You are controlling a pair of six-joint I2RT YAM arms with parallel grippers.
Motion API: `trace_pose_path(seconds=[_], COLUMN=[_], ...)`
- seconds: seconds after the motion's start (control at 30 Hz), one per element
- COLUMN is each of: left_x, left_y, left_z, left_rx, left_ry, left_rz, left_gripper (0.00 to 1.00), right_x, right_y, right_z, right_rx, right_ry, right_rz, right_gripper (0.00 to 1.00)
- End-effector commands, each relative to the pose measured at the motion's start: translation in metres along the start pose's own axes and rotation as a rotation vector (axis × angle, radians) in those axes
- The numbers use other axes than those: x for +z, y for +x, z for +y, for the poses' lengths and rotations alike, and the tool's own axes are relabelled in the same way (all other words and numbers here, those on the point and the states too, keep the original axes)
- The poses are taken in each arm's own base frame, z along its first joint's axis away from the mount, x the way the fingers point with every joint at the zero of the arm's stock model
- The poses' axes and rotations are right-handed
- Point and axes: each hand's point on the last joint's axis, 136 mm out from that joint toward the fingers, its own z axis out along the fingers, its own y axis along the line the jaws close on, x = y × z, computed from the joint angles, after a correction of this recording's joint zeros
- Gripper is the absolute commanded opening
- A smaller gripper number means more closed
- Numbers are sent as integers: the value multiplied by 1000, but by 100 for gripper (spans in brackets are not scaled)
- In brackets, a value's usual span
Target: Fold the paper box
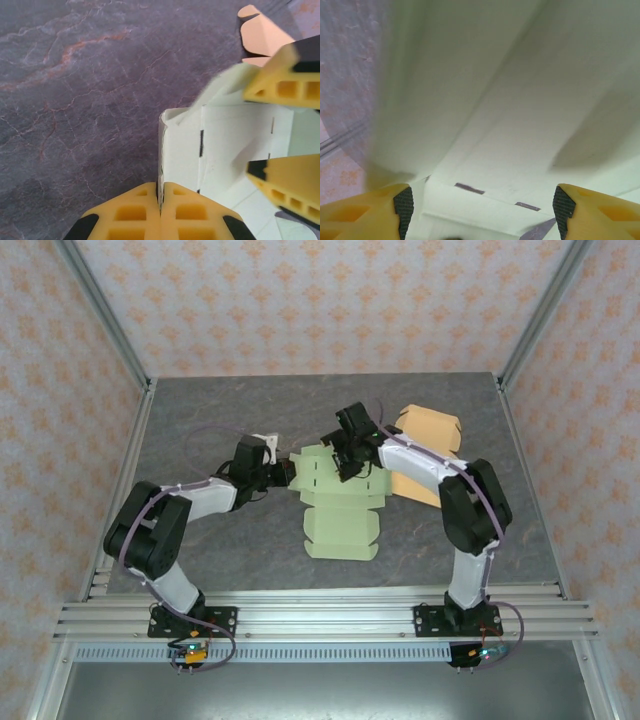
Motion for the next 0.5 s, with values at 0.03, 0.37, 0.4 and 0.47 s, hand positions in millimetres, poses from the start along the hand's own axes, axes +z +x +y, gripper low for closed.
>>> trace_pose_path(seconds=[0.03,0.37,0.4,0.47], left_x=[-11,-20,-22,-25], left_y=[-13,-15,-15,-17], left_z=[-6,-9,-9,-9], left_rx=[36,54,55,62], left_ry=[15,23,21,18], left_rz=[-75,-105,-111,-121], left_gripper=[0,0,0,0], right_x=[-13,-22,-19,-13], right_y=[1,-16,-17,-18], right_z=[39,49,47,46], right_rx=[70,135,148,150], right_ry=[-98,-134,-124,-120], right_rz=[30,2,4,9], right_gripper=[76,75,72,63])
